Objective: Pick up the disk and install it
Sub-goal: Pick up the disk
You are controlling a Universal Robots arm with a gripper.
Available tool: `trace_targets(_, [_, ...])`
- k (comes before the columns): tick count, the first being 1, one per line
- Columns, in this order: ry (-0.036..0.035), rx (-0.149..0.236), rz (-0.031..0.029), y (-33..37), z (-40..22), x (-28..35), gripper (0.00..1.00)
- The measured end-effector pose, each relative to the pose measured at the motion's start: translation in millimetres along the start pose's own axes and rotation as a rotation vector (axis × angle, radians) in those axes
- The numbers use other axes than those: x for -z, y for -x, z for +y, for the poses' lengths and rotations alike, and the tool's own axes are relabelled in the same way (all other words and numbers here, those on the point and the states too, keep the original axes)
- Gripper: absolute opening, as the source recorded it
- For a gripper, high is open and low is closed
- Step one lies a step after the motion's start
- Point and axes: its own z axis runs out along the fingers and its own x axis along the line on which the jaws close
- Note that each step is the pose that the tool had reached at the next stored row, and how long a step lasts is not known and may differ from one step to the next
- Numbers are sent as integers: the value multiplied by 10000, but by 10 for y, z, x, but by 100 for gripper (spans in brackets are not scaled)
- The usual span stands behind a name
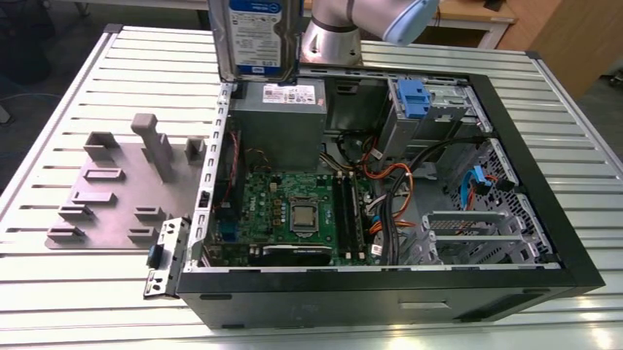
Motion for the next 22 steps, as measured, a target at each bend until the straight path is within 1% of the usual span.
trace_targets(22, [1,0,1,23,-1000,-6,35])
